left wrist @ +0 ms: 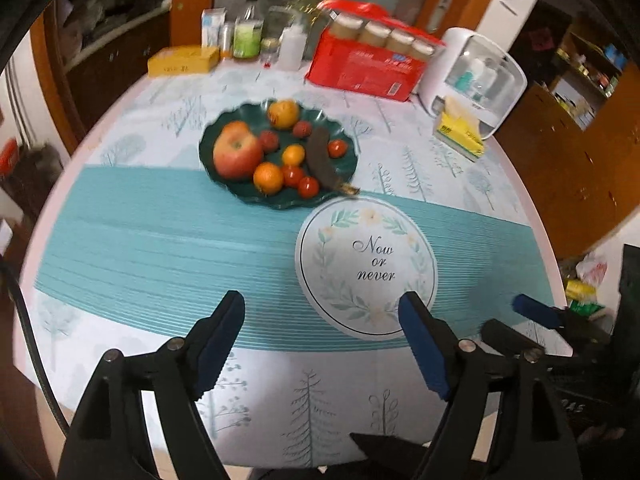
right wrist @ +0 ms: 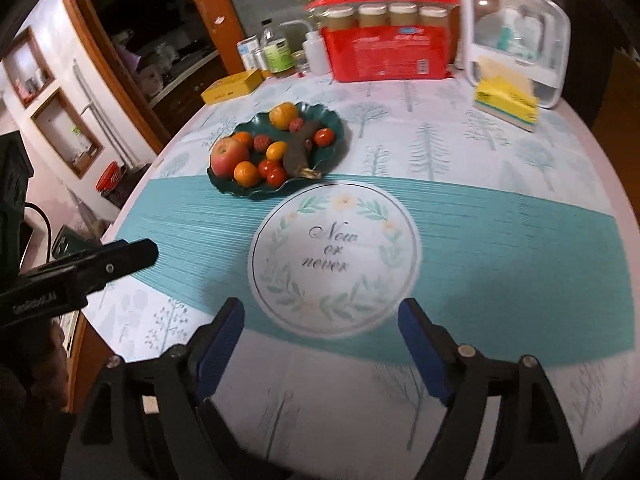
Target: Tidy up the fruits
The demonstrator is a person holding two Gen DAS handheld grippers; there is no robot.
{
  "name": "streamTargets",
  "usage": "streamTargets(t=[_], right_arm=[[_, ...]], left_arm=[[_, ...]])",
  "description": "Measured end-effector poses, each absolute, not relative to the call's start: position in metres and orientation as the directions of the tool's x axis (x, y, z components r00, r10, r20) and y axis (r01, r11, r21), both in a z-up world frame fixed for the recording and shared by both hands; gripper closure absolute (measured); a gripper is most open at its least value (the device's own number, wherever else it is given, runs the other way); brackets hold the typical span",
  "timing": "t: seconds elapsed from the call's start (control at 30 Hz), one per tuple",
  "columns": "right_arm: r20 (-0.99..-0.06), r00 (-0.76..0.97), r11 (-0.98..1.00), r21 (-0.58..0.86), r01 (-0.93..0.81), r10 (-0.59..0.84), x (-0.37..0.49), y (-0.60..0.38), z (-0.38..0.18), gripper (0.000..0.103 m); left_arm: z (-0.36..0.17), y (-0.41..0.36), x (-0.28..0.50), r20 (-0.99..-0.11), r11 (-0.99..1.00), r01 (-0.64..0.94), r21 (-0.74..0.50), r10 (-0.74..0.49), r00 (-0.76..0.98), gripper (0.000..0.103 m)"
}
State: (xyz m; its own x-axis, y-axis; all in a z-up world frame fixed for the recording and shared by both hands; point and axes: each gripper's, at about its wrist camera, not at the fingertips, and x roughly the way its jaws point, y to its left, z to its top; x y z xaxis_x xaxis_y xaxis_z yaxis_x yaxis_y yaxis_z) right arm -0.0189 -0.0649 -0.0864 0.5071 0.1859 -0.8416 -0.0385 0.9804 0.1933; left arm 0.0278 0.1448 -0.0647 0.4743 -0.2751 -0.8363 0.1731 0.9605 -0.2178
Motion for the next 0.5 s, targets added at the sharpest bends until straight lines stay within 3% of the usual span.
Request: streamTargets(t=[0.2,0.5], right_arm=[[-0.835,0.523,0.973,0.227,0.045,0.17,-0.045,-0.08,-0.042,0.014],[-0.838,0.494,0.95,0.306,0.07,0.233,-0.078,-0.096,-0.033,0.009]], left_arm=[[-0.018,0.128,0.009,-0.806,0.962,0.223,-0.155,-0.254,0.535,0.013],[-0.002,0.089,-0.025,-0.796,0.975,0.193,-0.106,-0.2,0.572,0.012]])
